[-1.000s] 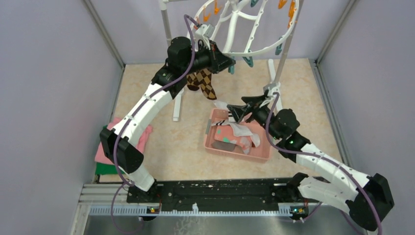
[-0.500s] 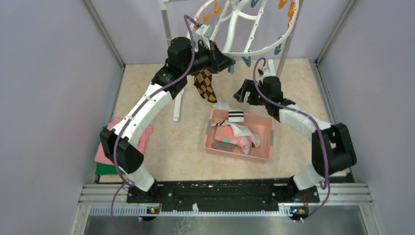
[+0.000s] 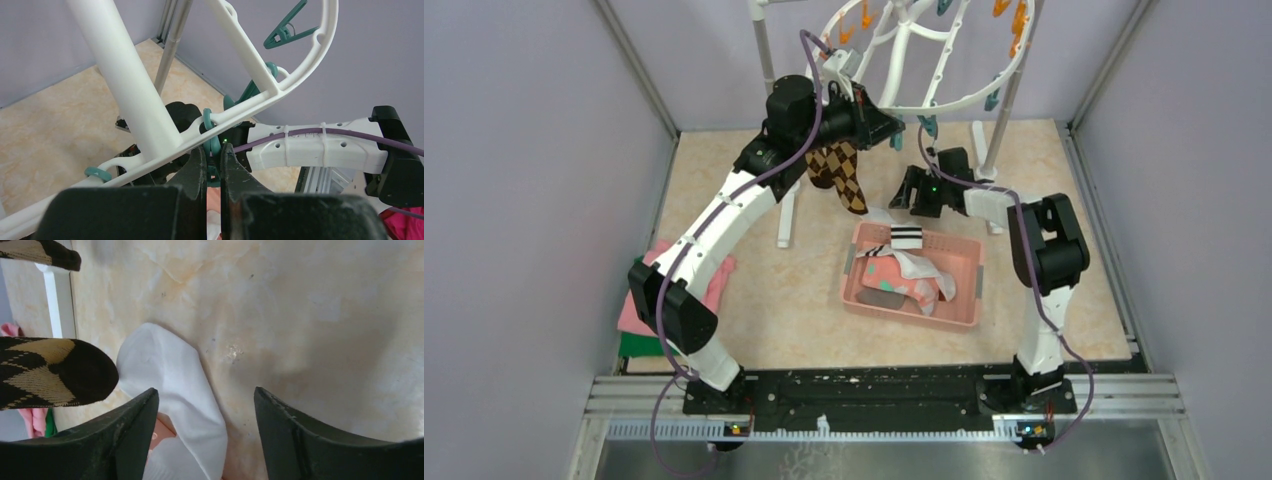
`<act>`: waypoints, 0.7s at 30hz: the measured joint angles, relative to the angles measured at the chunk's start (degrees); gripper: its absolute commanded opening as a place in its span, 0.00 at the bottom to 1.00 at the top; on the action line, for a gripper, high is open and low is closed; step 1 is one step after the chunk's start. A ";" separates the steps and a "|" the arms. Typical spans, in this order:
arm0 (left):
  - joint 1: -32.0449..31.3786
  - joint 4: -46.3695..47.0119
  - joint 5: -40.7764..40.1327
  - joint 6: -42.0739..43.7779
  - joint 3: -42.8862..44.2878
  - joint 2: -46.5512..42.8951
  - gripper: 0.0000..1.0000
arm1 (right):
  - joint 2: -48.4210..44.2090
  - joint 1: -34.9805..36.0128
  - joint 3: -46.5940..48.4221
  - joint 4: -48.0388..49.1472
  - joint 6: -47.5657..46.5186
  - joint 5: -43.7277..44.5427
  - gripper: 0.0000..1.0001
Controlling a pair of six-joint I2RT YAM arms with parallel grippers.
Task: Remove the socks clipped to the hanger
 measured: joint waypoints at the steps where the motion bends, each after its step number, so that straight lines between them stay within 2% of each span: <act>1: 0.00 0.00 0.00 0.02 0.00 0.00 0.00 | 0.46 0.02 0.48 -0.07 -0.02 -0.61 0.62; 4: 0.00 0.00 -0.02 0.02 0.00 0.00 0.00 | 2.05 0.15 0.57 0.17 0.70 -2.99 0.42; 8: 0.09 0.00 -0.02 0.09 0.00 0.00 0.00 | 3.63 0.15 0.52 2.23 3.78 -8.00 0.32; 14: 0.26 -0.02 -0.07 0.44 0.00 0.00 0.00 | 3.39 0.07 -2.75 11.58 10.36 -13.31 0.01; 21: 0.28 -0.04 -0.24 0.96 0.00 0.00 0.00 | -6.40 -0.50 -12.35 20.90 14.16 -13.62 0.00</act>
